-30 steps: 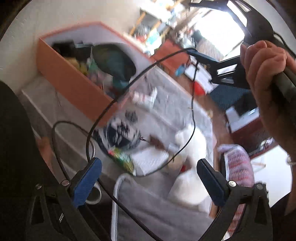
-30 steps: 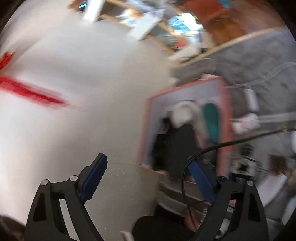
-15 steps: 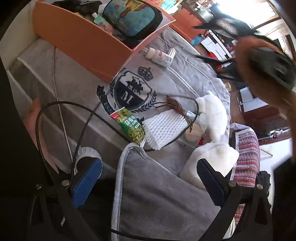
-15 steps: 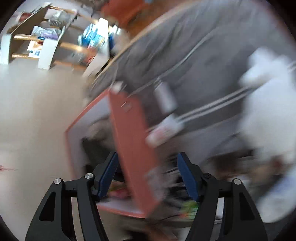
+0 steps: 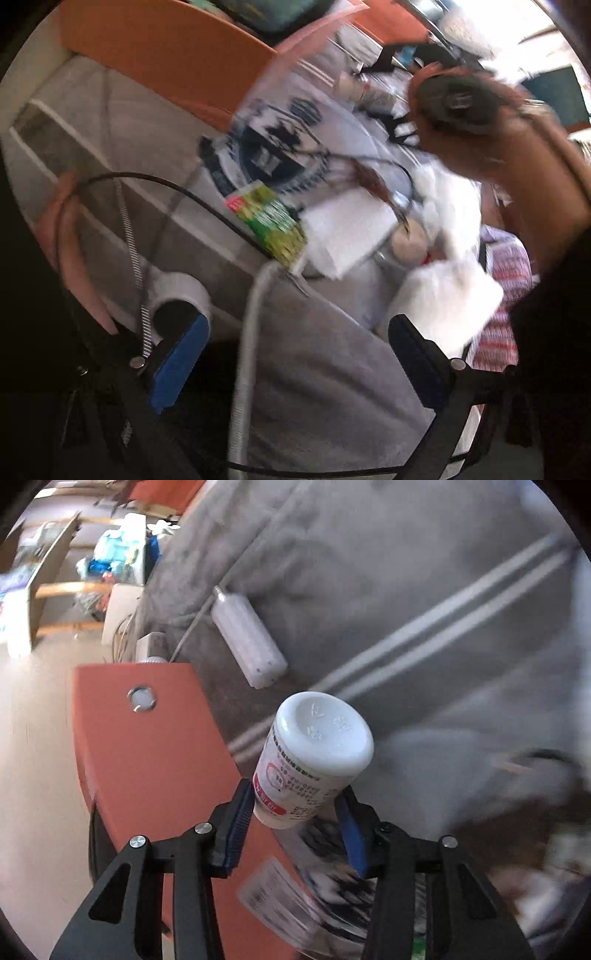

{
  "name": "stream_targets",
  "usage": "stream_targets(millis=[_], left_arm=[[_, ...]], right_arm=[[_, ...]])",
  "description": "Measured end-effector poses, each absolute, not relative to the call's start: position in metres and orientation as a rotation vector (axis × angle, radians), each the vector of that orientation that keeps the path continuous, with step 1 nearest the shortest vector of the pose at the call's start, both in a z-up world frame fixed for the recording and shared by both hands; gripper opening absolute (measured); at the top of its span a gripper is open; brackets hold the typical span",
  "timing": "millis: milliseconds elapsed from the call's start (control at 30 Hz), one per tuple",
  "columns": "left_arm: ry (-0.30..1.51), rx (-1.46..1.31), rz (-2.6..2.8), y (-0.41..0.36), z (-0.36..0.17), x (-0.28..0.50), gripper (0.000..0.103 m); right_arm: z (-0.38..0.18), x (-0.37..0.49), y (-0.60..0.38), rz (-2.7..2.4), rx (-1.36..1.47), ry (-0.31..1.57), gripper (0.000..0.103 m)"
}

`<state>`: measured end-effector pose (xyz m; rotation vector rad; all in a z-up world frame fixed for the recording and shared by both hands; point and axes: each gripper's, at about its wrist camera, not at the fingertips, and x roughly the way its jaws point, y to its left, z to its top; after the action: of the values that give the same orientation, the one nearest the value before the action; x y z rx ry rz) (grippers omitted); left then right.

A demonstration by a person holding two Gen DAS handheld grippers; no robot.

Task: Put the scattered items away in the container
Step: 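Drop the white bottle into the pink box from the right gripper, then grasp the white plastic screw-tipped part with the left gripper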

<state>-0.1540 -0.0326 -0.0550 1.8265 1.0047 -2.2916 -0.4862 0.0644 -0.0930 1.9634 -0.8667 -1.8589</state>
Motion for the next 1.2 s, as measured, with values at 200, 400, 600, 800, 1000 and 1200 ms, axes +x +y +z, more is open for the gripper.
stream_targets(millis=[200, 400, 600, 800, 1000, 1200], left_arm=[[0.948, 1.777, -2.374, -0.028, -0.043, -0.149, 0.099], [0.945, 1.712, -2.336, -0.047, -0.045, -0.154, 0.099], [0.817, 1.72, -2.418, -0.028, -0.044, -0.151, 0.099], [0.61, 1.708, -2.535, -0.002, -0.038, -0.147, 0.099], [0.735, 1.628, -2.48, -0.014, 0.002, -0.165, 0.099], [0.466, 1.384, -2.489, 0.021, 0.043, -0.292, 0.103]], right_arm=[[0.047, -0.479, 0.039, -1.855, 1.648, -0.718, 0.045], [0.149, -0.469, -0.025, -2.029, 1.38, -0.481, 0.098], [0.151, -0.42, 0.04, -2.074, 1.292, -0.441, 0.097], [0.079, -0.357, 0.206, -2.043, 1.228, -0.935, 0.097], [-0.02, -0.315, 0.331, -1.981, 1.115, -1.416, 0.097], [-0.031, -0.351, 0.361, -1.931, 1.018, -1.496, 0.096]])
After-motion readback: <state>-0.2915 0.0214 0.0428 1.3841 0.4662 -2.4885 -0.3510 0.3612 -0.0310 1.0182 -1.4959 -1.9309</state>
